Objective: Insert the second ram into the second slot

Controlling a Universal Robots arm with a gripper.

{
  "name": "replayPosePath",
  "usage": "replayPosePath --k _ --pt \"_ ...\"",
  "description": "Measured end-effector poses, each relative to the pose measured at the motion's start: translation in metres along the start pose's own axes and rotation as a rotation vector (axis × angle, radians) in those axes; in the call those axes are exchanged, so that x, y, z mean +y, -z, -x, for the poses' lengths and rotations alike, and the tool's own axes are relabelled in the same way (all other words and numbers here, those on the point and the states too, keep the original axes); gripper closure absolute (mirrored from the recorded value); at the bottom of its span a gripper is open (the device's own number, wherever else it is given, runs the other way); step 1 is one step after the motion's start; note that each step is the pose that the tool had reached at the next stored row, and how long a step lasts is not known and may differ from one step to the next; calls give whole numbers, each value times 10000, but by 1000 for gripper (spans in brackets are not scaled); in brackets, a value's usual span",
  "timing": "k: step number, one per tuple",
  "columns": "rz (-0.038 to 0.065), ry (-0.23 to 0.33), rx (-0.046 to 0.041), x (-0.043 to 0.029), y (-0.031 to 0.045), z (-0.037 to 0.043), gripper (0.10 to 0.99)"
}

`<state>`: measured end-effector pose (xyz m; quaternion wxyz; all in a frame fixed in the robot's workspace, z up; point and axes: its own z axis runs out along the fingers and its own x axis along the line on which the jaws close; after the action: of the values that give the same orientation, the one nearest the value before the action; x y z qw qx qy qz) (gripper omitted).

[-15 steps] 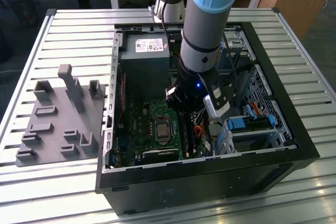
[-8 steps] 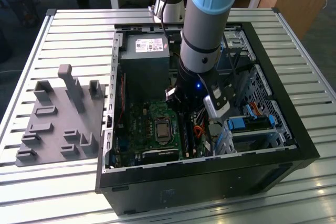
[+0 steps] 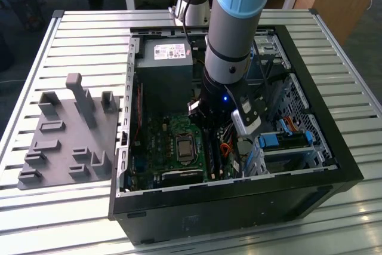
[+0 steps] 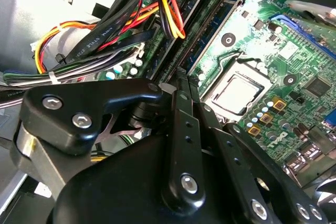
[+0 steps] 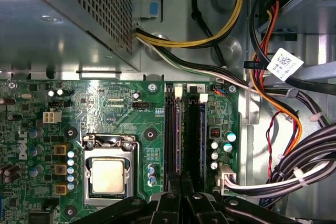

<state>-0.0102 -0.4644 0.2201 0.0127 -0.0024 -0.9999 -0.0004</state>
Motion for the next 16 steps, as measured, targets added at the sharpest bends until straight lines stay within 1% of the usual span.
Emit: replayPosePath --k 8,9,11,14,16 --pt "0 1 -1 0 -1 0 961" --pt "1 1 -1 0 -1 0 898" --pt "4 1 0 0 6 0 898" --pt "6 0 -1 0 57 -1 898" --pt "5 0 -1 0 110 -2 898"
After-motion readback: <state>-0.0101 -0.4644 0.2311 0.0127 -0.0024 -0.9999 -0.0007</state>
